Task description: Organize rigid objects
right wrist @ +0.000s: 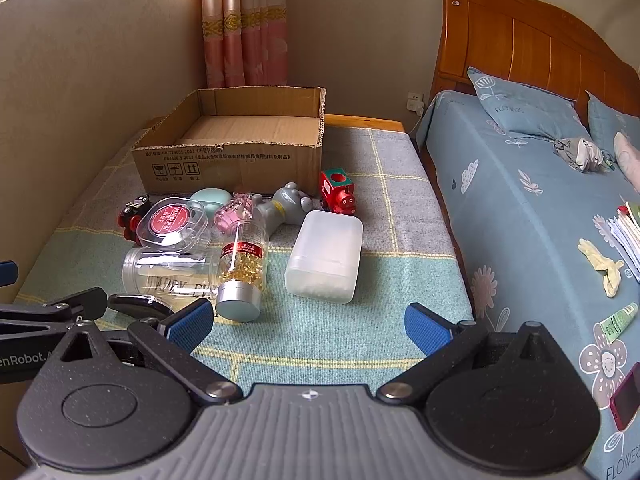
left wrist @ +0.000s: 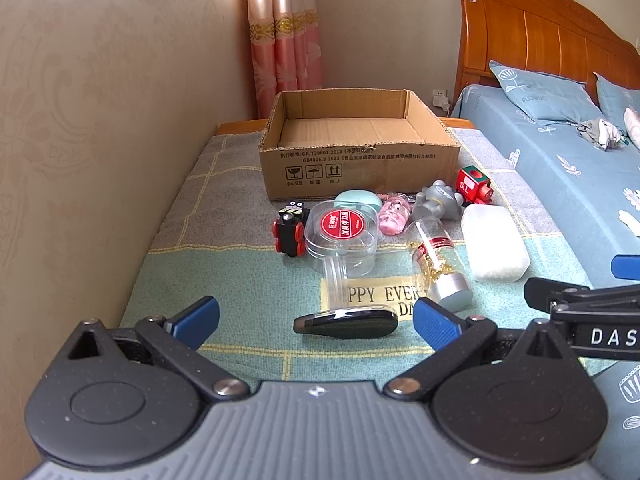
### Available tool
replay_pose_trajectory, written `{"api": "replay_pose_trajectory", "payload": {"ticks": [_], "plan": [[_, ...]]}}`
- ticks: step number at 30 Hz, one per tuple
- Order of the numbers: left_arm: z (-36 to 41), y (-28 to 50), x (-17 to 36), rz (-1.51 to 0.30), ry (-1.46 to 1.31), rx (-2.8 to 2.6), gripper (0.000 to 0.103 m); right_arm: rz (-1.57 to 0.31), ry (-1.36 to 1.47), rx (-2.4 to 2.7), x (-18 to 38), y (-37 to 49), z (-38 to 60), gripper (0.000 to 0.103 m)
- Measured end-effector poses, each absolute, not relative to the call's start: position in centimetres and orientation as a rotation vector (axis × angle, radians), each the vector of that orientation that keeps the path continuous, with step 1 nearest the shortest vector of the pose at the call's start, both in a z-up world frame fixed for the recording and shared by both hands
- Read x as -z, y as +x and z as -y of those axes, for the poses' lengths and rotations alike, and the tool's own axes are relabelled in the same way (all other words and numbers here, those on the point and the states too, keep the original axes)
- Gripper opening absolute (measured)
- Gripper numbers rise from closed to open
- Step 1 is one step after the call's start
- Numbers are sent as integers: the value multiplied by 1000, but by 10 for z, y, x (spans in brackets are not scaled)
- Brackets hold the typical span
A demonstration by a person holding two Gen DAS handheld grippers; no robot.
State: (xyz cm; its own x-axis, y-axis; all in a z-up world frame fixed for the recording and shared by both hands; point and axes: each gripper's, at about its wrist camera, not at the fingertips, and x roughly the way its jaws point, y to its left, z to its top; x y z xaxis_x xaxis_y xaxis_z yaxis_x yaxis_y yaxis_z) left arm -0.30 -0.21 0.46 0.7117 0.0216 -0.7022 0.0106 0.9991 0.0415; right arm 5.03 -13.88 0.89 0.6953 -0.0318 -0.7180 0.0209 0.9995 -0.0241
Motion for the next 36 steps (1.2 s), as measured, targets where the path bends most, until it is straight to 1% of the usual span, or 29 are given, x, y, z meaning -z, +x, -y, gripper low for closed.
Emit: {"api": "replay_pose_trajectory", "payload": {"ticks": [36], "plan": [[1, -3, -8, -777, 47, -13, 102, -785, -19, 9, -12, 48, 137, 103]]}}
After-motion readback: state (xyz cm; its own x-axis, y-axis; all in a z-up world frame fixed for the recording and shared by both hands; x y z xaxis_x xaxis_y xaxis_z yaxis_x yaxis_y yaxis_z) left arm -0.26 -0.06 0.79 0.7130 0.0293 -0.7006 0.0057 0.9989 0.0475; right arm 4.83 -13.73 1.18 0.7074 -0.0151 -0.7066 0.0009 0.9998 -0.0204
